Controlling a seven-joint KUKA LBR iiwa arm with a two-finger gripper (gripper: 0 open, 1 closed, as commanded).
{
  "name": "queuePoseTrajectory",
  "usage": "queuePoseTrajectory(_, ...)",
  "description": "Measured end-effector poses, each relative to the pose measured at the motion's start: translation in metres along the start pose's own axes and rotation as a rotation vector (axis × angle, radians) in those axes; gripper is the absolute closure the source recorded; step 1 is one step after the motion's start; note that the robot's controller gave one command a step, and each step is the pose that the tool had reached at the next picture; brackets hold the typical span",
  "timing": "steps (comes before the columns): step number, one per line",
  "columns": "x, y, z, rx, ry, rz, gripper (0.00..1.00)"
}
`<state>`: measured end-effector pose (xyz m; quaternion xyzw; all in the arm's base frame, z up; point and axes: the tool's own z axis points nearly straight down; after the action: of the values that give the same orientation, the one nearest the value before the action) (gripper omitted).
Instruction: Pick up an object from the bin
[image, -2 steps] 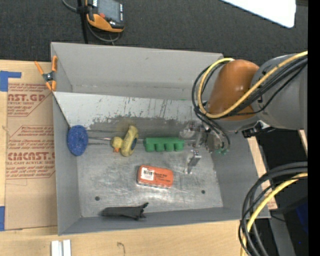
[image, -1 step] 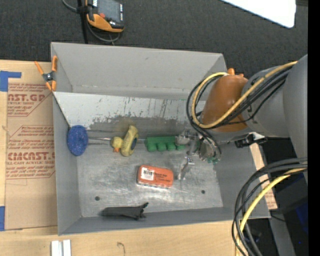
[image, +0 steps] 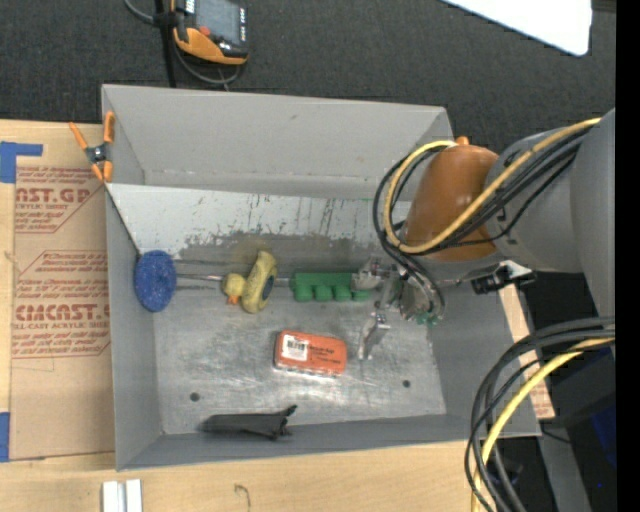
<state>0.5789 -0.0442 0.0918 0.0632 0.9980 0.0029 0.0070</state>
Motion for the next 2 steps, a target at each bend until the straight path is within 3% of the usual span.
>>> queuePoseTrajectory(1, 0.050, 0.023, 0.003, 0.006, 0.010, -0.104, 0.00)
queuePoseTrajectory(2, 0.059, 0.057, 0.002, 0.006, 0.015, -0.188, 0.00)
